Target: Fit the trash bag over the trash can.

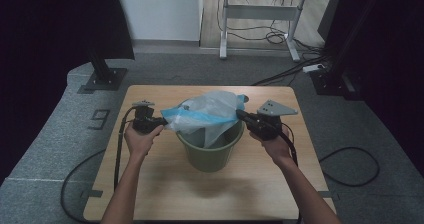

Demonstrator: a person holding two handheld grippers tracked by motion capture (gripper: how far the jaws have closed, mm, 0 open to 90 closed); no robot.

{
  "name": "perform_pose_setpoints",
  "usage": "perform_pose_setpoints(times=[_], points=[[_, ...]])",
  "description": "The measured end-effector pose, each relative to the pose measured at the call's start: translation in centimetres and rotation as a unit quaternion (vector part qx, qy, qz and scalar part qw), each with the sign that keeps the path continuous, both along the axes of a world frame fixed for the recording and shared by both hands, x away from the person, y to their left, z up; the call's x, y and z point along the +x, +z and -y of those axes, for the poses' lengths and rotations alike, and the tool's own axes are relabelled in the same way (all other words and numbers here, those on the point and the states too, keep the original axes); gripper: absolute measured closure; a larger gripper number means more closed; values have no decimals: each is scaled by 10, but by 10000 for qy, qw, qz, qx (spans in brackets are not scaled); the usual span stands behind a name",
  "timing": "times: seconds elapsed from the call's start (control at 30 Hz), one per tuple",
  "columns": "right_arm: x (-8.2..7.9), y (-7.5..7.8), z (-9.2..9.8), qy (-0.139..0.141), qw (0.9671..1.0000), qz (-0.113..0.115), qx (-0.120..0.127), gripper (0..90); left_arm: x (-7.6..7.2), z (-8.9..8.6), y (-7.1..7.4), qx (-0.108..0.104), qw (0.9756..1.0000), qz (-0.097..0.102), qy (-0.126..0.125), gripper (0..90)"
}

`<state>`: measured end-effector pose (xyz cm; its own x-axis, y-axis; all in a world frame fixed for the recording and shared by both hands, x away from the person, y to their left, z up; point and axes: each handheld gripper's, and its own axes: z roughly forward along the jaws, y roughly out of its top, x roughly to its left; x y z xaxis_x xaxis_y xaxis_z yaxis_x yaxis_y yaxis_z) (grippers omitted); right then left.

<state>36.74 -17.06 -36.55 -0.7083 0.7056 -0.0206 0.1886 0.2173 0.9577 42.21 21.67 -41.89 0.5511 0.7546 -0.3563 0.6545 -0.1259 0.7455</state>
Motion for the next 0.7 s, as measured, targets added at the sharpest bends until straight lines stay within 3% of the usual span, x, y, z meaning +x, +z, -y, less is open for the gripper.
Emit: perform_pose_setpoints(times=[0.27,0.7], points=[[-40,-13,17,282,9994,14,177,889,-5,0,2,12,10000,38,-29,886],[-85,-42,16,836,9960,-15,306,889,-14,-3,2,41,10000,18,-54,886]])
